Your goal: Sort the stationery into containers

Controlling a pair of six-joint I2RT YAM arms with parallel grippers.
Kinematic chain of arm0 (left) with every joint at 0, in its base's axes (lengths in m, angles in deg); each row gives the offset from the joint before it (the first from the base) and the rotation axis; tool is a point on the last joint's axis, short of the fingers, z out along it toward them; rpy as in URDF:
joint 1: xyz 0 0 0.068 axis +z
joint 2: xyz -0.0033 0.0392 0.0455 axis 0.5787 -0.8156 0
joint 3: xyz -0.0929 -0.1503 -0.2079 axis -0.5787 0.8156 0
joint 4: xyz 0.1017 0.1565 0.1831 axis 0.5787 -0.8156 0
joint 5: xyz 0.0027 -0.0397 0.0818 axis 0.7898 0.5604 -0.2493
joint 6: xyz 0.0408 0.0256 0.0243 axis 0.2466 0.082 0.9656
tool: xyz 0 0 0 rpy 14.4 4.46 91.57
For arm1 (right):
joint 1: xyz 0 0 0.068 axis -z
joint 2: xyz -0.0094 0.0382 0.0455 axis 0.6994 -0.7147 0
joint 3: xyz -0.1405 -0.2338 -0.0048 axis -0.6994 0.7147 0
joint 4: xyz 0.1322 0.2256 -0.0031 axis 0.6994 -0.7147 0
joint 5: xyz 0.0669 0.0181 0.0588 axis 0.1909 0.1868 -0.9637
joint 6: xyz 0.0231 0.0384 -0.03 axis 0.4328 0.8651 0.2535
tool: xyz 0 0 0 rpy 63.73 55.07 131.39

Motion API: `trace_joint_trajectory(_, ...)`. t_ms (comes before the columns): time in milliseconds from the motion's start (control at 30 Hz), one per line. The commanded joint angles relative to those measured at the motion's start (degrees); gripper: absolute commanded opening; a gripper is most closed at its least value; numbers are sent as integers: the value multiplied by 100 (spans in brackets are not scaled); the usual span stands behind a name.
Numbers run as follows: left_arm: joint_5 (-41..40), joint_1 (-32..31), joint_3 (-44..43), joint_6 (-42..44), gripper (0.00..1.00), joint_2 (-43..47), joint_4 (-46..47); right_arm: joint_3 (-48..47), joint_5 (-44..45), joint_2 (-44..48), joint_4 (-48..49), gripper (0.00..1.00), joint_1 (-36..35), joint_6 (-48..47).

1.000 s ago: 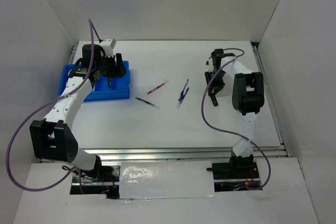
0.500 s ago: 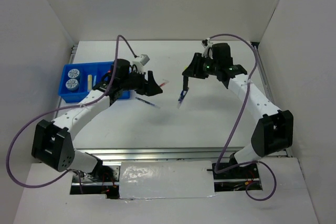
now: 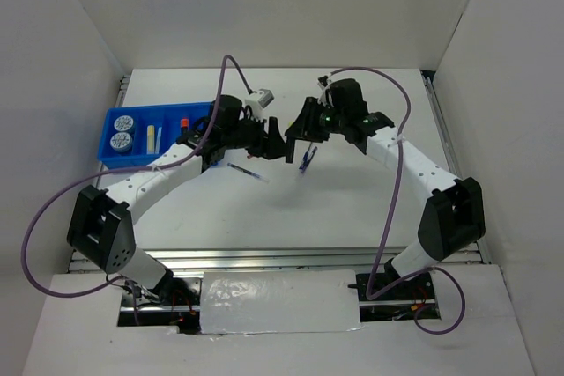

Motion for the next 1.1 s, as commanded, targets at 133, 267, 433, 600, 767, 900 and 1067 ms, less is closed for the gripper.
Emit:
trace_joint_trajectory(133, -321, -182, -336, -19, 62, -295, 152, -207, -84, 139, 230, 0, -166, 518)
trace_joint_trajectory(267, -435, -182, -345, 51, 43, -295, 82, -243, -233, 130, 247, 0, -210, 614)
trace_joint_trajectory(433, -532, -59, -283, 183, 10, -155, -146, -146, -321, 148, 344, 32, -175, 606)
trace_joint_trajectory(600, -567, 502, -90, 332, 0, 205, -637, -154, -567, 200, 380, 77, 290, 598)
trace_joint_trajectory(767, -1960, 1511, -142, 946, 0, 671, -1315, -181, -410, 455, 204, 78, 843, -51)
trace_joint_trajectory(900, -2963, 2207, -458, 1544, 0, 400, -1799, -76, -269, 491, -42, 77, 994, -501)
trace_joint_trajectory(1067, -3213, 2998, -1125, 1905, 7, -556, -2238, 38, -286, 332, -183, 76, 1038, -651)
